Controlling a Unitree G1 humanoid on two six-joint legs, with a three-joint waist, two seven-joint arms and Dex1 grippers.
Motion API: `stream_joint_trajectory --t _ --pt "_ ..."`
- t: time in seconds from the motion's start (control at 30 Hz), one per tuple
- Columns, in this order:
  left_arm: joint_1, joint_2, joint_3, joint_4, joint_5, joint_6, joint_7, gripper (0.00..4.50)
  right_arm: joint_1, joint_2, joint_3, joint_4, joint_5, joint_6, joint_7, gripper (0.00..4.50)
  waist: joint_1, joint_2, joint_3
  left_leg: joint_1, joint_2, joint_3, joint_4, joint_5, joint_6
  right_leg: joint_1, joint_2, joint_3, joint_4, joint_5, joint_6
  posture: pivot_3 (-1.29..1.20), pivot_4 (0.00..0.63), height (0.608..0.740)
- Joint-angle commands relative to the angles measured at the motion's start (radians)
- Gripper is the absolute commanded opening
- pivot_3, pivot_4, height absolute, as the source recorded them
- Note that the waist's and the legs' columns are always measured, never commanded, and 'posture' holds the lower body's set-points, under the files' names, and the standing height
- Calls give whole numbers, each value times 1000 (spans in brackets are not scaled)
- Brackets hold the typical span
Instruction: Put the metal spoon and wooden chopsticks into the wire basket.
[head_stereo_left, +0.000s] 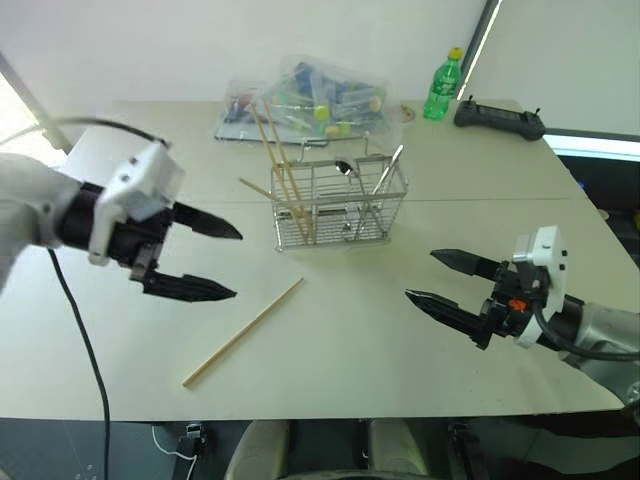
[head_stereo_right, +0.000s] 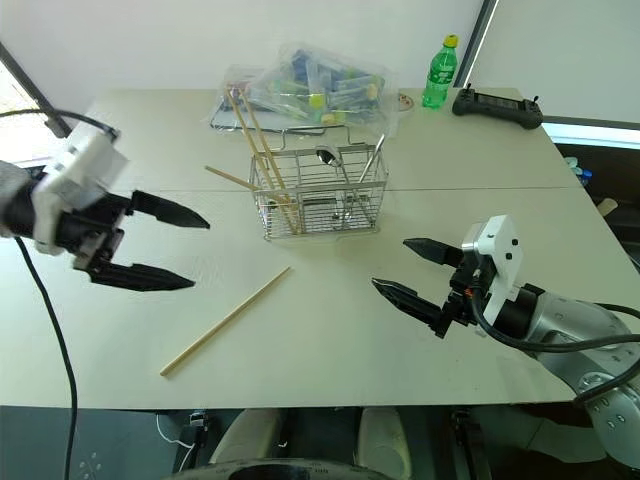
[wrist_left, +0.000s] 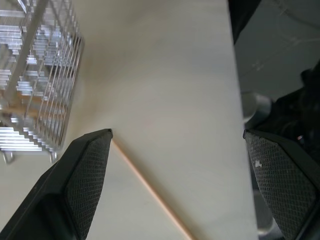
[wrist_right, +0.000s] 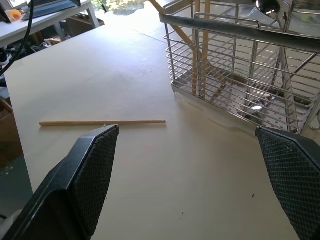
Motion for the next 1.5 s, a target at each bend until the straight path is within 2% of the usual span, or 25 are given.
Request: stream_joint_trajectory --t 0.03,0.27,0.53,0.77,0.87,1.1,1.3,1.47,1.5 --pt "4 -70 -117 -23 140 -30 122 4430 -10 4 -15 -17 6 -15 -10 4500 0 0 0 0 0 0 0 0 0 0 0 0 0 0 0 0 150 731" --pt "-31 -271 -342 71 381 33 345 4430 -13 3 -12 -25 8 -14 -27 4500 -2 0 0 -1 0 0 0 0 0 -1 1 0 1 0 1 0 150 731" --pt "-72 -454 -393 148 463 171 500 4430 -2 8 -18 -36 16 -16 -41 4500 -2 0 0 0 0 -1 1 0 0 0 2 -1 2 0 2 0 150 731" --pt "-60 -508 -415 146 459 270 519 4430 5 14 -23 -39 22 -19 -49 4500 -2 0 0 0 -1 -1 1 0 0 0 2 -1 2 0 2 0 150 731" --pt "-44 -498 -432 147 458 284 509 3581 4 16 -24 -39 23 -18 -50 4500 -3 0 0 1 -1 -1 1 0 0 1 2 -1 2 0 2 0 150 731" --pt "-43 -502 -419 160 452 302 516 35 2 13 -33 -34 29 -18 -48 4500 -2 1 -1 2 -1 -1 1 0 0 1 1 -1 2 0 2 0 150 731" --pt "-59 -493 -407 158 438 347 509 35 -4 9 -41 -25 34 -17 -41 4500 -3 1 -1 2 -1 -1 1 0 0 1 1 -1 2 0 2 0 150 731" --pt "-45 -409 -395 132 419 384 477 35 -10 6 -44 -15 28 -18 -32 4500 -7 1 -1 2 0 -1 0 0 0 1 2 -1 2 0 2 0 150 731" --pt "-23 -353 -380 125 418 379 459 35 -13 5 -44 -12 28 -17 -31 4500 -9 1 -1 2 0 -1 0 0 0 0 2 -1 2 0 2 0 150 731"
